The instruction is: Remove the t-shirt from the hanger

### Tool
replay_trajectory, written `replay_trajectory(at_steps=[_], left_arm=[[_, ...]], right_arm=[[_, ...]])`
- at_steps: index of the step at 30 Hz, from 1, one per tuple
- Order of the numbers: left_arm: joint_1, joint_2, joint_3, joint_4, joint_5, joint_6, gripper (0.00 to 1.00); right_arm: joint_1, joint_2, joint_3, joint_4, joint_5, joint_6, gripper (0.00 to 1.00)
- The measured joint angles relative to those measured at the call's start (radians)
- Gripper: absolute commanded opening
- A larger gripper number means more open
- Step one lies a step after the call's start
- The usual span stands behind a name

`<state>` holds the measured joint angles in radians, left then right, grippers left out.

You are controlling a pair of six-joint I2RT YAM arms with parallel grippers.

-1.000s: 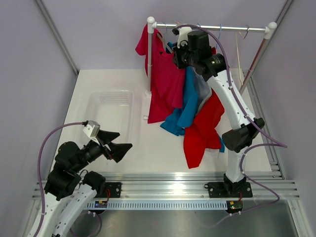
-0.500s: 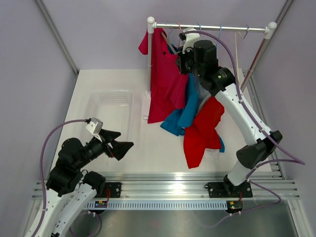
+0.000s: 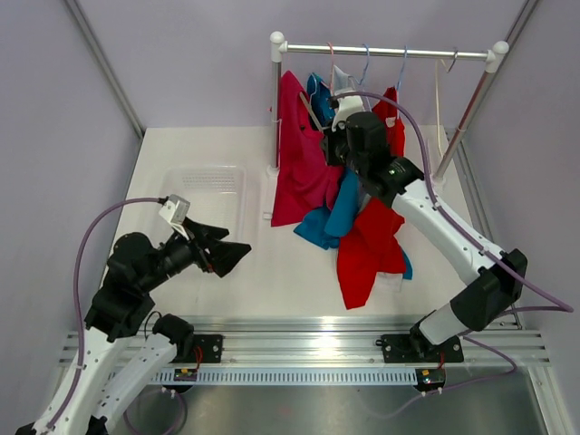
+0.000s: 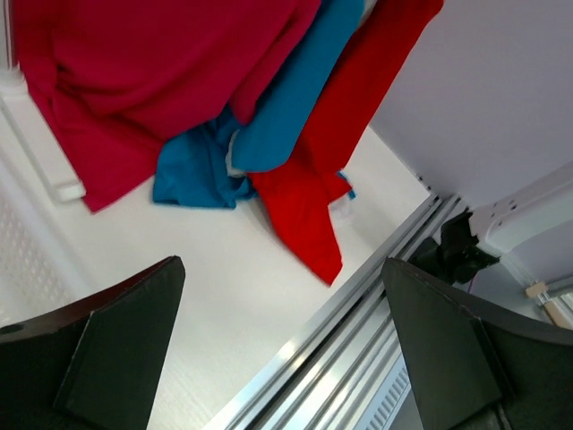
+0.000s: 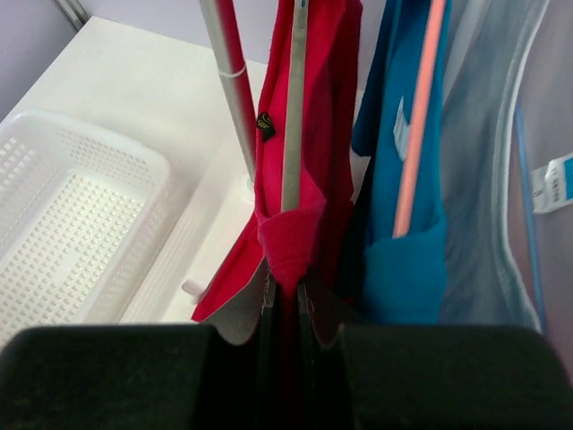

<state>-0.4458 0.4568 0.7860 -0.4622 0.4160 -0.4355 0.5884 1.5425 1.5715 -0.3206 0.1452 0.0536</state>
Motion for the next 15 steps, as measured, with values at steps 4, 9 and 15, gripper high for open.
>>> replay_trajectory(at_steps=[4, 9, 15], left_arm=[[0.0, 0.051, 0.037, 0.089, 0.027, -0.066, 0.96], [0.0, 0.146, 0.052, 0.226, 0.041, -0.181, 0.9], [-0.004, 0.283, 0.057, 0.398, 0.062, -0.335, 0.73]], right_arm=[[0.058, -0.084, -0.09, 0.023, 0.051, 0.001, 0.0], [0.13, -0.211, -0.2, 0.064, 0.103, 0.026, 0.0], [0.332, -0.381, -0.407, 0.105, 0.254, 0.083, 0.0]])
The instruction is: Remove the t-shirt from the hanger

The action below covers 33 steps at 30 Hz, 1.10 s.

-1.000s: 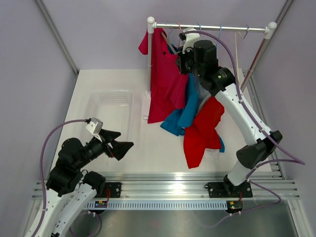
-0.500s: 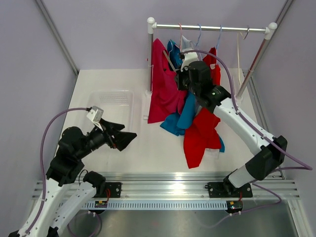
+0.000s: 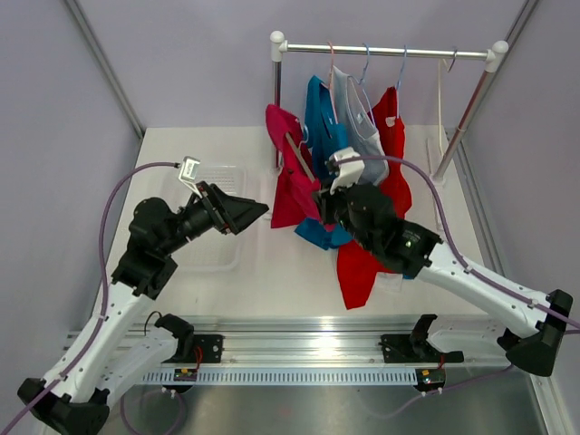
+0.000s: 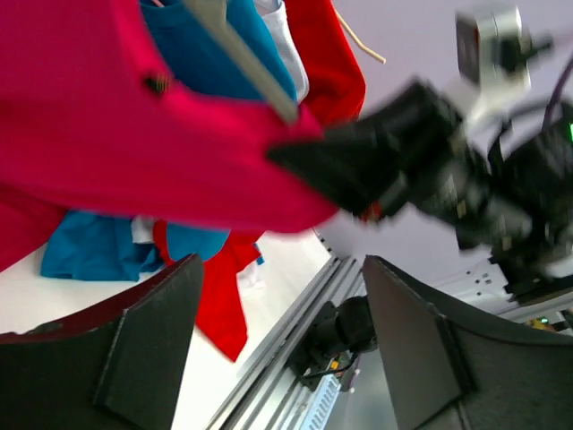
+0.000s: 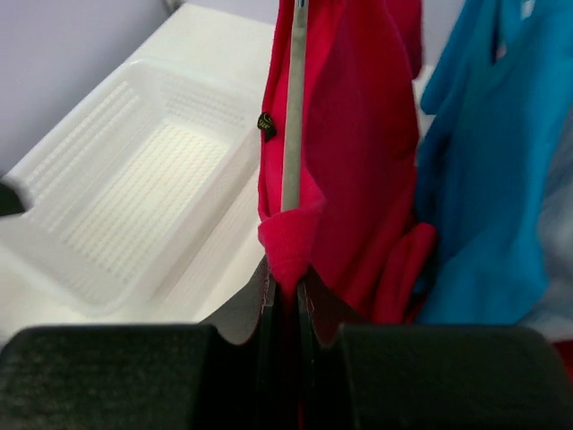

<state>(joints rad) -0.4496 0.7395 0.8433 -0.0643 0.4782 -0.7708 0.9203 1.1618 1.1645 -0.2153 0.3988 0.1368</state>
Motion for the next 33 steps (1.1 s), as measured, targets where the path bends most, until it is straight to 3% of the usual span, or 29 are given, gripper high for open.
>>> replay_trajectory(at_steps=[10, 16, 20, 21, 22, 23, 25, 26, 27, 32, 33], left_arm=[[-0.226, 0.138, 0.038, 0.138, -0.054, -0.067, 0.66], [-0.265, 0.253, 0.078, 0.141, -0.121, -0.065, 0.66], [-0.28, 0.262, 0.085, 0.141, -0.173, -0.055, 0.61], [-0.284, 0.26, 0.088, 0.142, -0.183, -0.05, 0.56], [-0.288, 0.257, 0.088, 0.142, -0.196, -0.047, 0.33], [-0.29, 0.252, 0.088, 0.142, -0.207, -0.05, 0.22], [-0.299, 0.24, 0.09, 0.158, -0.22, -0.093, 0.09], [-0.308, 0.23, 0.093, 0.172, -0.221, -0.107, 0.0], [-0.318, 0.215, 0.095, 0.18, -0.22, -0.107, 0.0], [-0.309, 0.168, 0.095, 0.141, -0.243, -0.076, 0.0], [-0.306, 0.157, 0.095, 0.126, -0.248, -0.076, 0.0]], right_arm=[[0.321, -0.125, -0.12, 0.001, 0.24, 0.07, 0.0], [0.473, -0.124, -0.119, 0.001, 0.37, 0.069, 0.0], [0.524, -0.121, -0.119, 0.002, 0.43, 0.061, 0.0], [0.533, -0.121, -0.119, 0.002, 0.442, 0.058, 0.0], [0.541, -0.121, -0.119, 0.004, 0.454, 0.053, 0.0], [0.547, -0.12, -0.119, 0.007, 0.459, 0.05, 0.0], [0.554, -0.112, -0.118, 0.0, 0.466, 0.048, 0.02], [0.555, -0.1, -0.118, -0.003, 0.467, 0.046, 0.06], [0.556, -0.086, -0.117, 0.001, 0.47, 0.046, 0.21], [0.577, -0.075, -0.075, 0.0, 0.452, 0.076, 0.69], [0.583, -0.082, -0.068, 0.001, 0.443, 0.087, 0.74]])
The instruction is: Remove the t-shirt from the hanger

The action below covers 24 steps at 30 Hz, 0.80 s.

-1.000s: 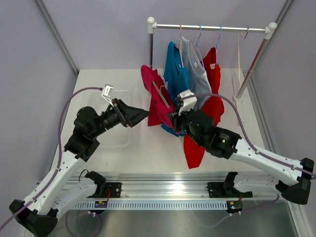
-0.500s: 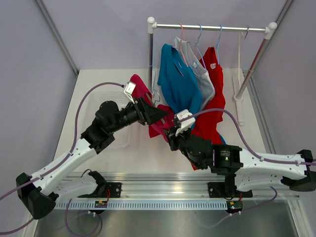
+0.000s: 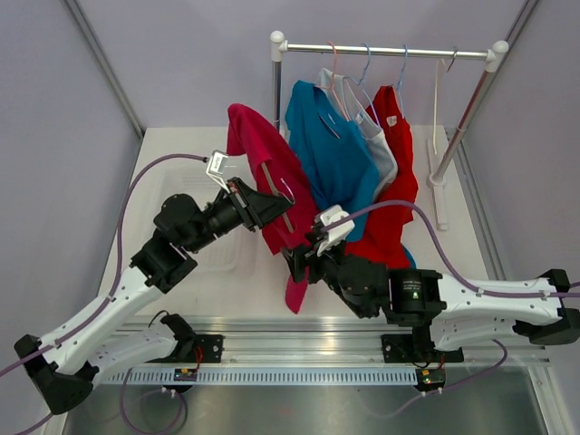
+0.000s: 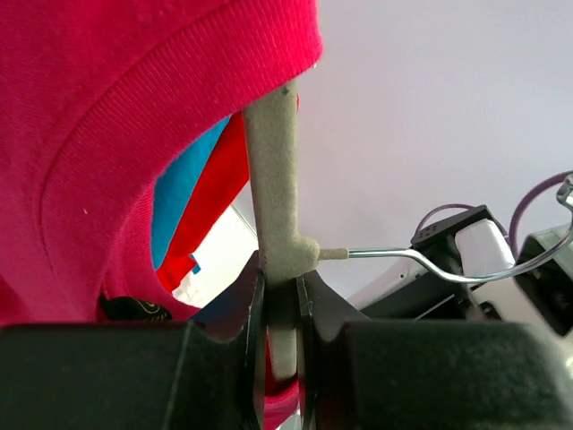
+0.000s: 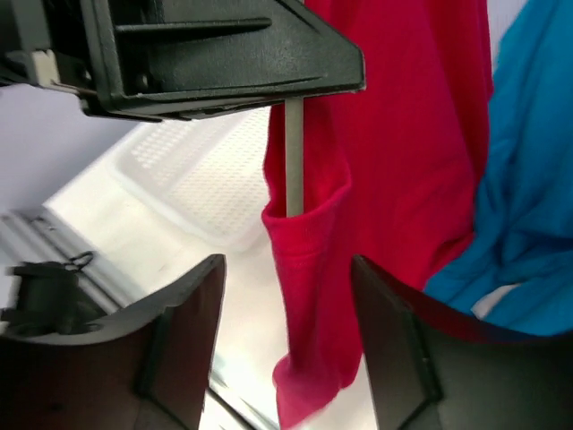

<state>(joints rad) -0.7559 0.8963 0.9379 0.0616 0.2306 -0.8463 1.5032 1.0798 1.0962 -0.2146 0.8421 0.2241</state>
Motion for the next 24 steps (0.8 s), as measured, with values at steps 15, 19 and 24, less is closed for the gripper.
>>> replay_trajectory(at_steps=[15, 19, 24], left_arm=[[0.001, -0.139, 0.093, -0.062, 0.009, -0.044, 0.0], [0.001, -0.144, 0.111, -0.069, 0.018, -0.063, 0.0], [0.001, -0.144, 0.148, -0.083, 0.026, -0.071, 0.0]], right_arm=[[0.078, -0.097, -0.114, 0.021, -0.177, 0.098, 0.69], [0.079, -0.104, -0.166, 0.024, -0.183, 0.111, 0.35], [0.081, -0.102, -0.167, 0.053, -0.189, 0.121, 0.0]])
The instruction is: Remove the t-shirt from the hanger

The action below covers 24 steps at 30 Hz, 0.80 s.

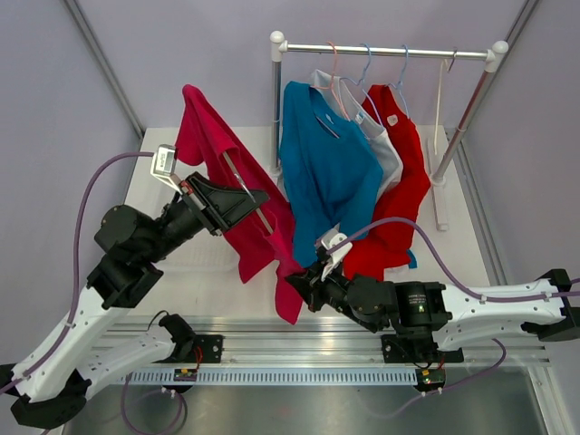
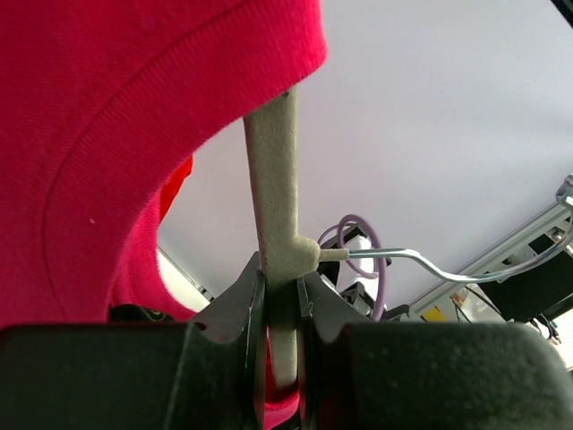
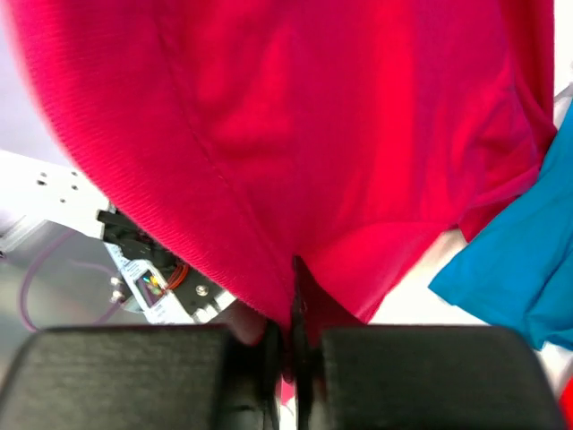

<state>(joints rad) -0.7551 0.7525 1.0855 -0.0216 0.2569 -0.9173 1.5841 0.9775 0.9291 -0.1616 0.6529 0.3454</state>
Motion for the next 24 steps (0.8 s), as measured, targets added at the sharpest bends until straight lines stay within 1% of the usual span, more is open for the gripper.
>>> replay_trajectory(at_steps=[6, 13, 20, 24], left_arm=[[0.0, 0.013, 0.068, -0.023, 0.003, 0.002, 0.0], [0.0, 0.126, 0.236, -0.06, 0.048, 0.006, 0.0], [0.0, 0.13, 0.242, -0.053, 0.097, -0.03, 0.0], [0.0, 0.131, 0.242, -0.022, 0.14, -0.075, 0.0]], right_arm=[[0.026, -0.011, -0.044, 0.056, 0.0, 0.019, 0.0], [0.042, -0.013, -0.111, 0.083, 0.037, 0.084, 0.0], [0.043, 0.013, -0.133, 0.111, 0.091, 0.09, 0.0], [-0.01, 0.079, -0.122, 0.158, 0.082, 0.052, 0.0]])
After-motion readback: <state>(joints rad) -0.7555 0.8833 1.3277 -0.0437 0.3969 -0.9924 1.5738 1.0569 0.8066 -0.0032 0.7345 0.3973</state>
